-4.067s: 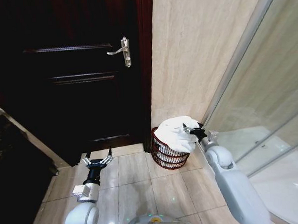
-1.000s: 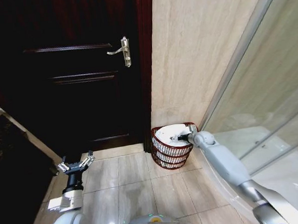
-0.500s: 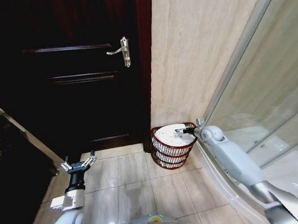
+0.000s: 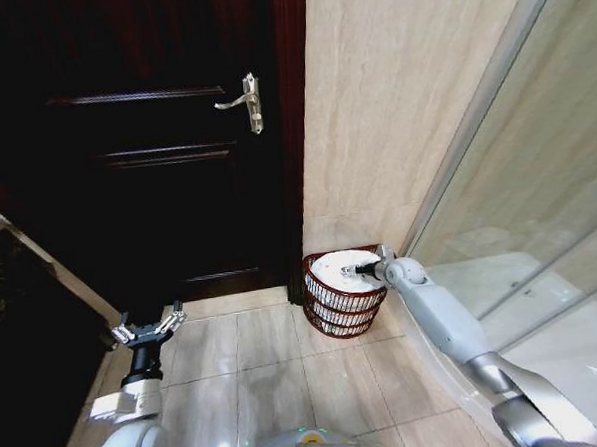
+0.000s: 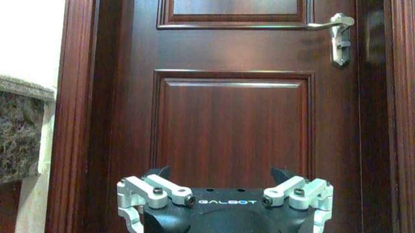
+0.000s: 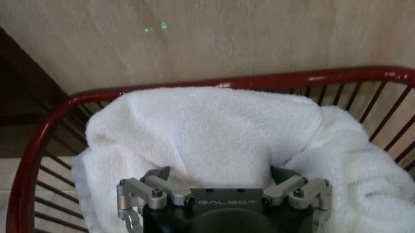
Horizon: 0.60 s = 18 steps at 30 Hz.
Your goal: Discard the used towel into the hamper.
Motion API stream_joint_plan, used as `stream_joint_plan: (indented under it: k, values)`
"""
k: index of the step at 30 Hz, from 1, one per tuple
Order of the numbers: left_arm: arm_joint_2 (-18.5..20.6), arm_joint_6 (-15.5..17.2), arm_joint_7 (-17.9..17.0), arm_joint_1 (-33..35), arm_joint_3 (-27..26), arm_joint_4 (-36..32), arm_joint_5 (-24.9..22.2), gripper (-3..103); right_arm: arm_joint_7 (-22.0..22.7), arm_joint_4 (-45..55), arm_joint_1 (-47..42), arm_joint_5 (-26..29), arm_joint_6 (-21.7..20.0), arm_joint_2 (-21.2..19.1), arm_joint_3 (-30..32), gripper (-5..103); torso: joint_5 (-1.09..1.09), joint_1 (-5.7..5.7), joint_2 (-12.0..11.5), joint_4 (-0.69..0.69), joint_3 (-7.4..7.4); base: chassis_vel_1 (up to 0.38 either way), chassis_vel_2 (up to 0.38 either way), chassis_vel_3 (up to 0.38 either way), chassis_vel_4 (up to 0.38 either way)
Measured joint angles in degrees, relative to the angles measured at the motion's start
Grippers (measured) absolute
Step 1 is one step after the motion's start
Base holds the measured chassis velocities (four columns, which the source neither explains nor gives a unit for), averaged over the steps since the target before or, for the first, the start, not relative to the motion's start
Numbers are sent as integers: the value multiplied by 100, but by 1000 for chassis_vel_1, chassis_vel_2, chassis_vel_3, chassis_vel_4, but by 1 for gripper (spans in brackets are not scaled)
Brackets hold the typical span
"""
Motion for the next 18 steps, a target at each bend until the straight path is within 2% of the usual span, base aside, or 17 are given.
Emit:
stream_joint_plan:
  k: [12,18]
  values:
    - [99,-33,0,7,-113,50,-129,100,-479,-459,-8,-263,-5,180,65,100,0,0,0,0,0,0,0,0,0]
    - [128,-67,0,14,-151,120,-157,100,-797,-860,86,-694,-5,329,29,100,-1,0,0,1,-1,0,0,0,0]
